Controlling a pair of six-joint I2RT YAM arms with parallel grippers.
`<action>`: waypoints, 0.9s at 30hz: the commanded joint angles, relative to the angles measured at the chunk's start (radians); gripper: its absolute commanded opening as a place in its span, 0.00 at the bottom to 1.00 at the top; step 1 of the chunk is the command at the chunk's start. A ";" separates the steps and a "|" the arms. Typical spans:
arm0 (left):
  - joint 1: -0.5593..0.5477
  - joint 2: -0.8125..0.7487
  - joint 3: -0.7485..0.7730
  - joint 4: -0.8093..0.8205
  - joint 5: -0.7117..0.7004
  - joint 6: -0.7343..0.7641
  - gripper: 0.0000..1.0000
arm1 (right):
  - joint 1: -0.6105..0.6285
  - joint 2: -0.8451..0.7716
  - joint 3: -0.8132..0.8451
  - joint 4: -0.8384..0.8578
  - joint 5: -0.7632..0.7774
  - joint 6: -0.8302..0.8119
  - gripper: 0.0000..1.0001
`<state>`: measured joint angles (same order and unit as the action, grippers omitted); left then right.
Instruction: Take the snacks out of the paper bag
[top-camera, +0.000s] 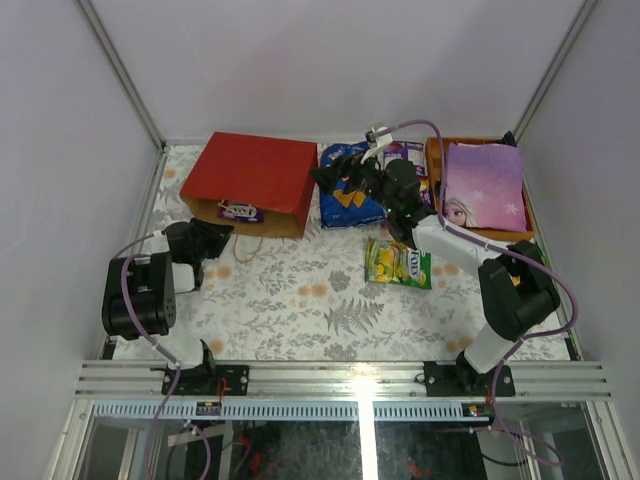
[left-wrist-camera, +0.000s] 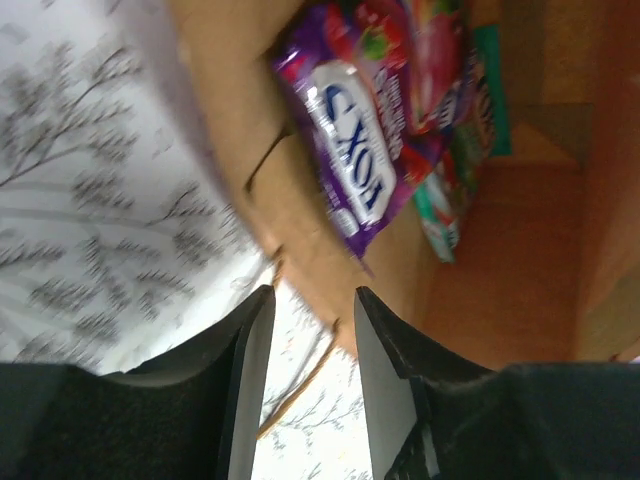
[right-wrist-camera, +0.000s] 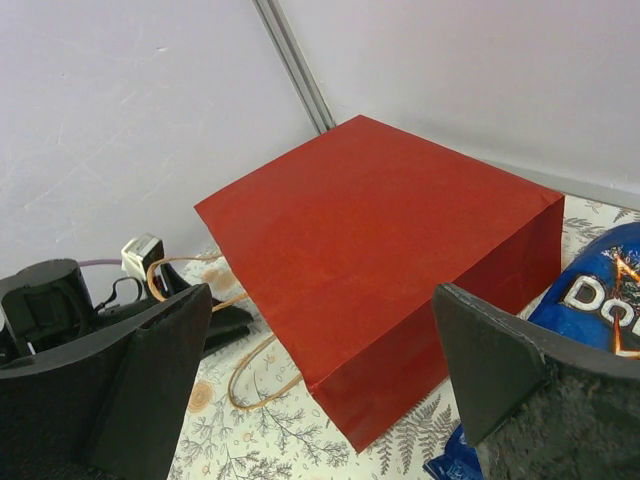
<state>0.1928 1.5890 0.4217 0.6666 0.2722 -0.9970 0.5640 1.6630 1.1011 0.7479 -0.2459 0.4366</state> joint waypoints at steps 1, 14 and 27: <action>0.009 0.058 0.072 0.170 0.023 -0.054 0.38 | 0.008 -0.046 0.022 0.042 0.015 -0.027 0.99; 0.009 0.275 0.208 0.156 -0.093 -0.069 0.38 | 0.007 -0.052 0.016 0.031 0.026 -0.030 1.00; 0.008 0.367 0.341 0.090 -0.111 -0.072 0.38 | 0.008 -0.042 0.016 0.035 0.028 -0.029 0.99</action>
<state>0.1928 1.9480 0.7166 0.7929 0.2058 -1.0863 0.5640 1.6630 1.1007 0.7368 -0.2436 0.4213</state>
